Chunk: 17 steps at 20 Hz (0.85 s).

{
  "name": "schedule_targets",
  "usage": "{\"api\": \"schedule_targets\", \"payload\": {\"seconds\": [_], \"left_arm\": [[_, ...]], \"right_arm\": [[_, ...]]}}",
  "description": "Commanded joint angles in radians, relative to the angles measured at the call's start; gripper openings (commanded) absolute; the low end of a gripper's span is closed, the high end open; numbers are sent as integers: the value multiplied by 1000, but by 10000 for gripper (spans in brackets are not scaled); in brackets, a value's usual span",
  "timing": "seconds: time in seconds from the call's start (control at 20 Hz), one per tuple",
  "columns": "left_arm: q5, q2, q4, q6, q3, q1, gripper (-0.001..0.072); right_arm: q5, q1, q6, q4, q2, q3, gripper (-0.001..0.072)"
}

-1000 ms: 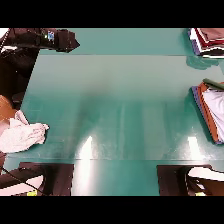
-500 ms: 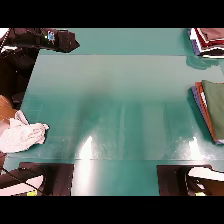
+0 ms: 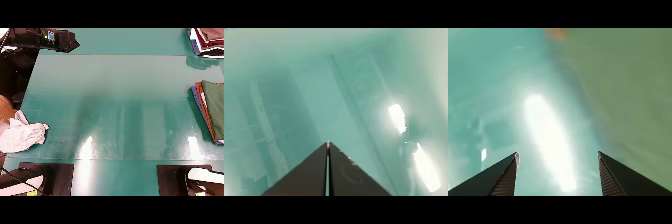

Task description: Fold the shirts.

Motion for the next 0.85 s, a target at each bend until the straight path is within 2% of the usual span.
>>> {"api": "schedule_targets", "payload": {"seconds": [0.0,0.15,0.2,0.25,0.35,0.4,0.8], "left_arm": [[-18,0,0,-1,0,-1,26],[-15,0,0,-1,0,0,26],[-15,0,0,-1,0,0,26],[-15,0,0,-1,0,0,26],[-15,0,0,-1,0,0,26],[-15,0,0,-1,0,0,26],[-15,0,0,-1,0,0,26]], "right_arm": [[-95,246,1,62,0,1,575],[-172,448,-11,60,0,1,571],[-189,502,-21,57,0,1,524],[-199,554,-42,56,0,1,385],[-211,632,-85,56,0,1,45],[-212,660,-97,56,0,1,17],[-201,704,-97,56,0,1,17]]}}
